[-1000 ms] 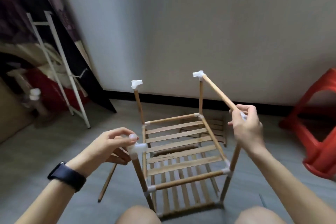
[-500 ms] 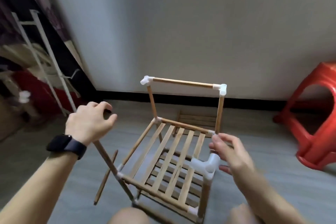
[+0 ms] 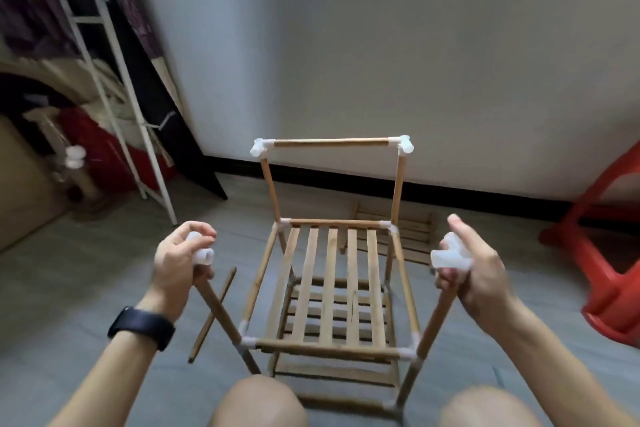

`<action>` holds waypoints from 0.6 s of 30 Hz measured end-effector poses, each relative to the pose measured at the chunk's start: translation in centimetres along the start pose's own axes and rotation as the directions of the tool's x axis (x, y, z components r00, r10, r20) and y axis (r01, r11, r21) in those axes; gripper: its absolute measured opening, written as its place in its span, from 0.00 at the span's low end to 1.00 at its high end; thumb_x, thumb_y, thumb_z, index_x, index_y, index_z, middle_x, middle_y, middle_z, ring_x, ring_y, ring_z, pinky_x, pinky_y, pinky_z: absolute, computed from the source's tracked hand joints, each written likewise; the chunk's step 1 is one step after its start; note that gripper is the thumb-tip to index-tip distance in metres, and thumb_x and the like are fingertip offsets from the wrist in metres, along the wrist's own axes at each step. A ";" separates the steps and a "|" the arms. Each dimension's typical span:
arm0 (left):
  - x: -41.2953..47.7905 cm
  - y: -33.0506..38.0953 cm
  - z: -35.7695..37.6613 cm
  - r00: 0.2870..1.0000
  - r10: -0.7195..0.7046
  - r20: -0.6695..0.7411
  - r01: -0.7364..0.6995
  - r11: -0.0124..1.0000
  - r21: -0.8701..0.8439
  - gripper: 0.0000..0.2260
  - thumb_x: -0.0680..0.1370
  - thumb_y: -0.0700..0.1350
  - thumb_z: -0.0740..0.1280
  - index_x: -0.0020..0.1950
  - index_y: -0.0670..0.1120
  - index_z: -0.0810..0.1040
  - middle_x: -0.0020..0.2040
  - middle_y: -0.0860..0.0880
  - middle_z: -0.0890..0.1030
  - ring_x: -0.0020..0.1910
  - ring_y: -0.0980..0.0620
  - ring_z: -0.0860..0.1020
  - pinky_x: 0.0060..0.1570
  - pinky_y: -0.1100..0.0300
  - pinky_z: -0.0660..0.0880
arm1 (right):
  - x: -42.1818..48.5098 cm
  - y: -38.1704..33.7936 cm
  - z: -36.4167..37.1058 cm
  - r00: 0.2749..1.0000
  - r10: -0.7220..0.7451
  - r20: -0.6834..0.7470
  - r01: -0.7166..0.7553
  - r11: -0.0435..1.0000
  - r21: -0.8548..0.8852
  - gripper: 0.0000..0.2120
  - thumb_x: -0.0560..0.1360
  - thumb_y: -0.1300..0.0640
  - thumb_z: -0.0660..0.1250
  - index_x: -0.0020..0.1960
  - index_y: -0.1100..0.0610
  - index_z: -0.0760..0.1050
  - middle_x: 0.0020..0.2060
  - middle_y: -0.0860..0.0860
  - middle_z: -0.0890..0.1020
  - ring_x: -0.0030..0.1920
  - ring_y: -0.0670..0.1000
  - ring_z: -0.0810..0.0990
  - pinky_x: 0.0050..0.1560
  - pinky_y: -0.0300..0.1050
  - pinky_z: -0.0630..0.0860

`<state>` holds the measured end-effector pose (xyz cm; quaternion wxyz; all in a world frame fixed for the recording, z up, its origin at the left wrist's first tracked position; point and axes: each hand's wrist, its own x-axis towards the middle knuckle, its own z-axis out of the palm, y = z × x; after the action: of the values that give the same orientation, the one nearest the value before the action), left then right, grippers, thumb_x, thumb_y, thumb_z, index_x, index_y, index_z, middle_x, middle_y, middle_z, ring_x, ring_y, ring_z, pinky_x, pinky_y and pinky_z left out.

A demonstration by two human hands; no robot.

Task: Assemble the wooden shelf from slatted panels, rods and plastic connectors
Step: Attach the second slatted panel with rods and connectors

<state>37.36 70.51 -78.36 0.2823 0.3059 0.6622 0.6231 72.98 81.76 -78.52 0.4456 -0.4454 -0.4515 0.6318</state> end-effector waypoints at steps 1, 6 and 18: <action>-0.3 -0.3 1.1 0.999 0.032 -0.029 -0.032 0.999 0.005 0.09 0.79 0.35 0.61 0.42 0.44 0.75 0.28 0.49 0.68 0.20 0.55 0.66 0.31 0.58 0.69 | 0.9 0.1 0.0 0.994 -0.064 -0.084 0.064 0.998 -0.002 0.23 0.78 0.36 0.62 0.36 0.53 0.70 0.23 0.48 0.68 0.24 0.47 0.67 0.31 0.43 0.66; 0.4 -0.2 6.8 0.966 0.160 -0.203 -0.156 0.987 0.034 0.05 0.72 0.43 0.61 0.40 0.47 0.76 0.32 0.50 0.73 0.26 0.51 0.72 0.27 0.60 0.69 | 3.5 1.4 1.8 0.889 -0.364 -0.277 0.301 0.922 -0.242 0.24 0.78 0.38 0.59 0.28 0.49 0.67 0.23 0.44 0.67 0.27 0.48 0.65 0.33 0.47 0.64; 3.0 -2.7 7.0 0.953 0.181 -0.244 -0.184 0.983 0.010 0.08 0.71 0.46 0.59 0.41 0.45 0.76 0.33 0.49 0.74 0.26 0.53 0.73 0.23 0.60 0.69 | 6.6 2.5 2.8 0.872 -0.397 -0.287 0.312 0.901 -0.301 0.21 0.76 0.40 0.57 0.28 0.49 0.70 0.22 0.45 0.70 0.25 0.49 0.68 0.34 0.48 0.67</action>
<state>40.54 77.21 -81.43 0.1421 0.2853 0.6566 0.6836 68.53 87.19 -81.46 0.5675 -0.5087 -0.5162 0.3907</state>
